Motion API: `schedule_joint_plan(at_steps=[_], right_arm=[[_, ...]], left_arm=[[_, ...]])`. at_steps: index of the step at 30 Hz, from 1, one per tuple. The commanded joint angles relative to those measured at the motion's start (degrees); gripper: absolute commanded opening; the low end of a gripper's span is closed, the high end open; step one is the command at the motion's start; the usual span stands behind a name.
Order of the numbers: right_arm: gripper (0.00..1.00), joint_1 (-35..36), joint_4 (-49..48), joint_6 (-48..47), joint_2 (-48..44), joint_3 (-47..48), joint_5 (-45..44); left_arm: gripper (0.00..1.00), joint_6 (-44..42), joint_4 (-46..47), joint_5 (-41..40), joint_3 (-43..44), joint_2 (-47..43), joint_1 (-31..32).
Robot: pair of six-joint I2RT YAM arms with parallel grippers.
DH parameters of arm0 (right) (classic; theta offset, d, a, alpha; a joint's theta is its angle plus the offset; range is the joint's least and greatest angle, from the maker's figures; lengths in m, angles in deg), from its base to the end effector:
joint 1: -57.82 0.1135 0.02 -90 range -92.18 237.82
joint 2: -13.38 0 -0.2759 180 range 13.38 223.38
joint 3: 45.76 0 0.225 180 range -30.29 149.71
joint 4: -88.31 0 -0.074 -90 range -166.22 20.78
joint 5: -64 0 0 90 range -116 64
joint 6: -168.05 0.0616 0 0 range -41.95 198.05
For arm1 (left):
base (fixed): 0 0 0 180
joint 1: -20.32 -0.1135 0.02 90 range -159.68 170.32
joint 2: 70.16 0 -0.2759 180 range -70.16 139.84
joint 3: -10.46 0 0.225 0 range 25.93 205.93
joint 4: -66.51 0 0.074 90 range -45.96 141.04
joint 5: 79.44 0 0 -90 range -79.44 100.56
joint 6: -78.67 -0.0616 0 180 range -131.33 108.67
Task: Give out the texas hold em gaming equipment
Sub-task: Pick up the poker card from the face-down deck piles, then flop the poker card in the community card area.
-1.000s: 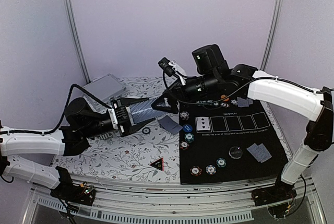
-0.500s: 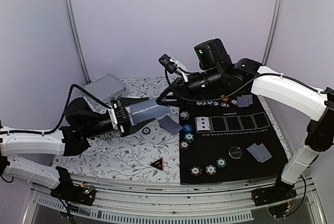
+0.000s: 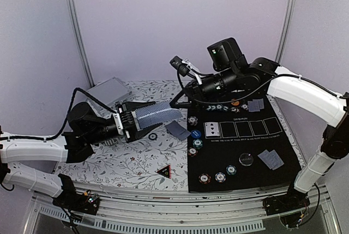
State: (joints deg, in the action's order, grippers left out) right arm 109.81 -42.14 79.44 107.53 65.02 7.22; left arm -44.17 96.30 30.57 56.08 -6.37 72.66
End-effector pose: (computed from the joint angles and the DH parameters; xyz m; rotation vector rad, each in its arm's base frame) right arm 0.1957 0.3052 0.3848 -1.2851 1.8688 1.1436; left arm 0.1306 -0.2037 0.3174 1.1440 0.8070 -0.5221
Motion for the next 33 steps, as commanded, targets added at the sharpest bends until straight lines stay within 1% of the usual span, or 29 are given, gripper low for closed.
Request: schedule_joint_plan(at_steps=[1, 5, 7, 10, 13, 14, 16, 17, 18, 19, 20, 21, 23, 25, 28, 33], right_arm=[[0.01, -2.2, 2.7, -0.7, -3.6, 1.9, -1.1], [0.01, -3.4, 4.3, -0.8, -5.3, 2.7, -0.1], [0.01, -4.2, 5.1, -2.7, -6.5, 3.6, -0.9], [0.01, -6.4, 6.3, -3.6, -8.6, 4.0, -6.7], [0.01, -11.0, 8.1, -2.5, -10.3, 4.1, -13.4], [0.01, -12.4, 8.6, -2.3, -10.9, 3.6, -17.4], [0.01, -12.8, 8.8, -3.9, -11.6, 1.2, -29.9], [0.01, -12.9, 8.7, -5.4, -11.6, -0.8, -36.3], [0.01, -12.9, 8.3, -7.8, -11.3, -3.5, -45.6], [0.01, -13.0, 7.8, -9.3, -10.4, -6.1, -50.0], [0.01, -13.2, 6.9, -11.4, -9.3, -9.2, -57.5], [0.01, -13.4, 5.6, -13.1, -7.9, -12.2, -62.1], [0.01, -13.5, 1.9, -17.8, -4.6, -17.6, -67.7], [0.01, -13.7, -1.7, -22.5, -1.0, -21.1, -68.3], [0.01, -13.8, -7.8, -26.2, 4.4, -23.9, -68.6], [0.01, -14.1, -18.5, -36.7, 10.2, -26.9, -73.8]], left_arm=[[0.57, -0.2, 2.0, 0.6, 0.1, 0.1, 0.9], [0.57, -0.1, 2.0, 0.7, 0.0, 0.2, 0.9], [0.57, -0.2, 2.0, 0.6, 0.1, 0.2, 0.9], [0.57, 0.0, 2.0, 0.7, 0.1, 0.2, 1.0], [0.57, 0.0, 2.0, 0.6, 0.1, 0.2, 0.9], [0.57, -0.1, 2.0, 0.6, 0.1, 0.2, 0.9], [0.57, 0.1, 2.0, 0.7, 0.1, 0.2, 1.0], [0.57, 0.1, 2.0, 0.8, 0.1, 0.1, 0.9], [0.57, 0.1, 2.0, 0.8, 0.1, 0.1, 0.9], [0.57, 0.1, 2.1, 0.8, 0.2, 0.0, 0.9], [0.57, 0.1, 2.0, 0.8, 0.2, 0.0, 0.9], [0.57, 0.1, 1.9, 0.8, 0.2, -0.1, 1.0], [0.57, 0.0, 2.0, 0.8, 0.2, -0.2, 1.0], [0.57, 0.0, 2.0, 0.8, 0.2, -0.2, 1.1], [0.57, -0.2, 1.9, 0.8, 0.1, -0.3, 1.1], [0.57, -0.3, 1.8, 0.6, 0.1, -0.5, 1.2]])
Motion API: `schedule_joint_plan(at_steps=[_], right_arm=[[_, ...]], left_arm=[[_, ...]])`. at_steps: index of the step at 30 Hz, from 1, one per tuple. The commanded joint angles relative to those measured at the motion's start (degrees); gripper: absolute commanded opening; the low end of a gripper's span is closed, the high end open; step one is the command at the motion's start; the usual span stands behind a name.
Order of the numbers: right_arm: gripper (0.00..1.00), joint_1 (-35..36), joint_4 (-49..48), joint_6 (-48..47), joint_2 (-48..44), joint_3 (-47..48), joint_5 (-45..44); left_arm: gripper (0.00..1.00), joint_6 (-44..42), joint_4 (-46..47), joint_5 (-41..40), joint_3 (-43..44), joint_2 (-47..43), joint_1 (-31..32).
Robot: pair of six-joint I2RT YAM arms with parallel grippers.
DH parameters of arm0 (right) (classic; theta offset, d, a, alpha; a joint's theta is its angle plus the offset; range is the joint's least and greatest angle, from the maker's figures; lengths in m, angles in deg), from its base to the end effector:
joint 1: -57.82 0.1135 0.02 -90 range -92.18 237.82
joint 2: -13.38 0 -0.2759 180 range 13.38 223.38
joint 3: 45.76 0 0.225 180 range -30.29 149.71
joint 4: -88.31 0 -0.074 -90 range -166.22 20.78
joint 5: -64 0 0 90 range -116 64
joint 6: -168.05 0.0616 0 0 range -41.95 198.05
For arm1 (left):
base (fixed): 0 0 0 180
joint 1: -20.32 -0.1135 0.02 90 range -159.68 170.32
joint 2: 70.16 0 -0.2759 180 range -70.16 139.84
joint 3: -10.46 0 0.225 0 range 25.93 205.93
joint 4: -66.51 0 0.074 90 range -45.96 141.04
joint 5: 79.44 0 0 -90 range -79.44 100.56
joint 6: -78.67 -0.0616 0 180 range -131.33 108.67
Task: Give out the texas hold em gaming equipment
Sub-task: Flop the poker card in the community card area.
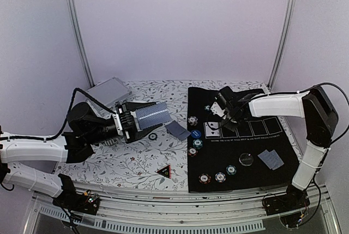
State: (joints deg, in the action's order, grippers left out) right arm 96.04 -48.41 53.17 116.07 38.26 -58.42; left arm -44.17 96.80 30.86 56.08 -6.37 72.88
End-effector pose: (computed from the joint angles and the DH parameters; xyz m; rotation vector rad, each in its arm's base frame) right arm 0.2978 0.1925 0.1994 -1.1627 2.2434 -0.6546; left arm 0.1294 -0.2042 0.3185 1.1433 0.7949 -0.5279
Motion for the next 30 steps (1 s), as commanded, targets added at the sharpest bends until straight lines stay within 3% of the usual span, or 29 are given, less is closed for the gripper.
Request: schedule_joint_plan(at_steps=[1, 8, 11, 23, 30], right_arm=[[0.01, -0.5, -13.2, -12.4, 3.0, 0.2, -9.8], [0.01, -0.8, -23.8, -23.4, 6.6, 1.2, -19.2], [0.01, -0.7, -25.9, -26.4, 7.2, 1.1, -18.9], [0.01, 0.9, -5.7, -12.8, 10.1, -2.5, 6.4], [0.01, 1.0, 4.0, -5.6, 11.0, 0.2, 9.4]], left_arm=[[0.57, -0.4, 1.2, 0.4, 0.1, -0.4, 1.0], [0.57, -0.6, 1.1, 0.1, 0.2, -0.5, 1.0], [0.57, -0.6, 1.1, 0.1, 0.2, -0.4, 1.0], [0.57, -0.6, 1.0, -0.1, 0.1, 0.0, 1.0], [0.57, -0.6, 1.0, 0.0, 0.1, 0.0, 0.9]])
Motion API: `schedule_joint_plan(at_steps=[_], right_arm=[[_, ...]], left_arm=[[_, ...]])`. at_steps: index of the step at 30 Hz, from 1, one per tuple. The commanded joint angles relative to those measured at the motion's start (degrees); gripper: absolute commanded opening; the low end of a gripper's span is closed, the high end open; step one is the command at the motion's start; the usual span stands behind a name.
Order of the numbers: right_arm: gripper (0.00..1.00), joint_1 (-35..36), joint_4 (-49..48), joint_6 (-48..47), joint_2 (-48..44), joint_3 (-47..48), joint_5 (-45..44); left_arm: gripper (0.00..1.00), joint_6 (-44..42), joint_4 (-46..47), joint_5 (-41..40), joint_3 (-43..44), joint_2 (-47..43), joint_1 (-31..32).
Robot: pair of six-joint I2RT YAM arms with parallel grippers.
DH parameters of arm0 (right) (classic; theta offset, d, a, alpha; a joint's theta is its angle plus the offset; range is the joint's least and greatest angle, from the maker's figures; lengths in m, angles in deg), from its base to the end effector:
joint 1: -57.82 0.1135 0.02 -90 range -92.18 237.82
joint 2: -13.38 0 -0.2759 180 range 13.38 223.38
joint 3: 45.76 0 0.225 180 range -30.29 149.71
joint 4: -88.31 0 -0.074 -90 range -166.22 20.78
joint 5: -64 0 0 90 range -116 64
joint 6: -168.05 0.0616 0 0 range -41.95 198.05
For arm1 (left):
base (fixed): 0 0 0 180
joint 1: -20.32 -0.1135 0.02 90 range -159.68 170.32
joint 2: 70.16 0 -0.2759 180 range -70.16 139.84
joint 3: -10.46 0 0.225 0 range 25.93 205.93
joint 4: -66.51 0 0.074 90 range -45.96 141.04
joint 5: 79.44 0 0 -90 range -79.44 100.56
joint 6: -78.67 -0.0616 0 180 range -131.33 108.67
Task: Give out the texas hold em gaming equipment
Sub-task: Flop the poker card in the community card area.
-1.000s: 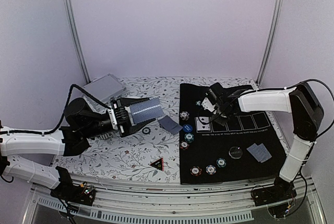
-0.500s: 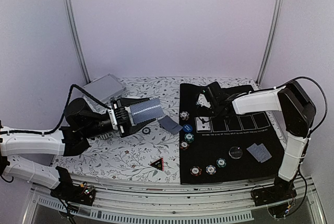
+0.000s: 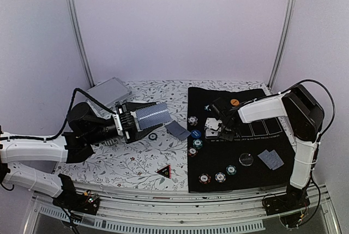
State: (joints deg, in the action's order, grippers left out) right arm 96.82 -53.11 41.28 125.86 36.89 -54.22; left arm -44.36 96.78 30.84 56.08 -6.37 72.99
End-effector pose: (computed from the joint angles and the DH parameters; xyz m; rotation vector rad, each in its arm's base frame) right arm 0.3042 0.2089 0.1372 -1.5460 2.1964 -0.6643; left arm 0.1290 -0.2044 0.3185 1.1454 0.7923 -0.5265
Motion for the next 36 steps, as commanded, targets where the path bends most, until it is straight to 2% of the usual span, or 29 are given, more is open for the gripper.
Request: schedule_joint_plan(at_steps=[1, 17, 36], right_arm=[[0.01, 0.2, 9.4, 6.7, 1.2, 1.6, 5.4], [0.02, 0.9, 0.7, -4.7, -4.2, -5.1, 5.2], [0.02, 0.3, -2.8, -8.1, -3.0, -4.3, 5.5]], left_arm=[[0.57, -0.4, 1.0, 0.1, 0.1, 0.0, 0.9], [0.57, -0.4, 1.0, 0.1, 0.2, -0.2, 0.9], [0.57, -0.5, 0.9, 0.1, 0.2, -0.1, 0.9]])
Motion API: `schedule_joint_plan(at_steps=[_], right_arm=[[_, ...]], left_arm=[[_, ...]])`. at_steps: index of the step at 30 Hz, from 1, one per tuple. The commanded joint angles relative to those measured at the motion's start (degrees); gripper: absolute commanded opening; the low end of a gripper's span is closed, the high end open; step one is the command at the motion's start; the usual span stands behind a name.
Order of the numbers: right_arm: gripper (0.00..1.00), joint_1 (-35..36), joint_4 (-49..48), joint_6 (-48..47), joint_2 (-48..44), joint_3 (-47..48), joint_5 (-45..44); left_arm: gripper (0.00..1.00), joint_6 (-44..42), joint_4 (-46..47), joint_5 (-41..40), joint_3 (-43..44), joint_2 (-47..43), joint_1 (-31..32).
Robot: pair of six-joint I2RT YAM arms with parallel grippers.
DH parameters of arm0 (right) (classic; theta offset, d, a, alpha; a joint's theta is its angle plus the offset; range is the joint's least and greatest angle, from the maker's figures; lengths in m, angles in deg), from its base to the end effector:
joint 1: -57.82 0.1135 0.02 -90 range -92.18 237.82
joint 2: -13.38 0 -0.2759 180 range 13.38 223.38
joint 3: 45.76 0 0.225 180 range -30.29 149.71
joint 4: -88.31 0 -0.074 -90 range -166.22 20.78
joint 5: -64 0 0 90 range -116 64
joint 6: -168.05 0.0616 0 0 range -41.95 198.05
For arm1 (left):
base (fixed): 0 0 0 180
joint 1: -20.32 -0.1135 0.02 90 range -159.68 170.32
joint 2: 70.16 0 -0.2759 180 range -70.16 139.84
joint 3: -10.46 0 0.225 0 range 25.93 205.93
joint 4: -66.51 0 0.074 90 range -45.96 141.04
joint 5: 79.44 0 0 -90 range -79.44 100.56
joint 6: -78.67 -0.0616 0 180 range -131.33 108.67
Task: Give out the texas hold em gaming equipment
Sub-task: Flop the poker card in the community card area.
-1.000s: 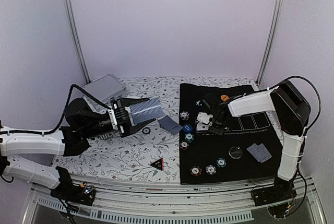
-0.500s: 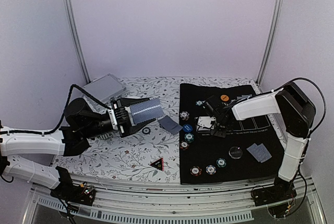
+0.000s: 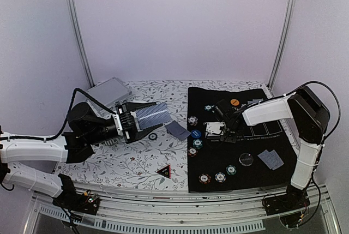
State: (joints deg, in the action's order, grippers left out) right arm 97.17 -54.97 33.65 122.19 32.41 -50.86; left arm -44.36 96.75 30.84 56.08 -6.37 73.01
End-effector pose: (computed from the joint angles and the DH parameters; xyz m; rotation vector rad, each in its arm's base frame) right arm 0.2890 0.2035 0.1401 -1.7152 2.0920 -0.6189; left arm 0.1290 -0.2045 0.3184 1.1458 0.7925 -0.5269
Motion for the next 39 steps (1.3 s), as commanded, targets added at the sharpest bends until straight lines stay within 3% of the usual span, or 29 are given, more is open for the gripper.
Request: schedule_joint_plan(at_steps=[1, 5, 10, 16, 19, 24, 27, 28, 30, 31, 34, 39], right_arm=[[0.02, -0.1, -0.5, 0.1, 0.7, 0.3, 2.4], [0.06, -0.1, 1.0, 1.1, 0.7, 0.1, 2.8], [0.28, -0.1, 2.7, 2.5, 1.6, 1.4, 2.2], [0.33, 0.3, 6.7, 5.2, 1.7, 4.0, 3.1], [0.40, 1.0, 9.0, 6.4, 0.5, 4.2, 4.4], [0.60, 1.9, 13.7, 9.9, -3.0, 6.0, 7.0], [0.71, 2.1, 14.5, 12.8, -6.6, 7.7, 3.1], [0.77, 2.0, 14.3, 14.4, -8.1, 8.9, 1.1], [1.00, 2.1, 14.2, 16.8, -11.3, 12.1, -2.2], [0.99, 2.1, 14.2, 17.8, -13.0, 14.0, -2.0], [0.99, 2.0, 13.3, 22.1, -18.2, 20.4, 7.0], [0.99, 2.7, 2.7, 31.6, -27.1, 21.9, 40.1]], left_arm=[[0.57, -0.4, 1.0, 0.1, 0.2, -0.1, 0.8], [0.57, -0.4, 1.0, 0.1, 0.2, 0.0, 0.9], [0.57, -0.4, 1.0, 0.1, 0.2, 0.0, 0.9], [0.57, -0.4, 1.0, 0.0, 0.2, -0.2, 0.9], [0.57, -0.5, 1.0, 0.1, 0.2, -0.2, 0.9], [0.57, -0.4, 1.0, 0.1, 0.2, -0.2, 0.8], [0.57, -0.4, 1.0, 0.2, 0.2, -0.2, 0.8], [0.57, -0.3, 1.0, 0.2, 0.2, -0.2, 0.8], [0.57, -0.2, 1.0, 0.3, 0.2, -0.1, 0.8], [0.57, -0.2, 1.0, 0.5, 0.2, -0.1, 0.9], [0.57, -0.1, 1.0, 0.6, 0.3, -0.1, 0.8], [0.57, -0.3, 1.0, 0.3, 0.2, -0.1, 0.9]])
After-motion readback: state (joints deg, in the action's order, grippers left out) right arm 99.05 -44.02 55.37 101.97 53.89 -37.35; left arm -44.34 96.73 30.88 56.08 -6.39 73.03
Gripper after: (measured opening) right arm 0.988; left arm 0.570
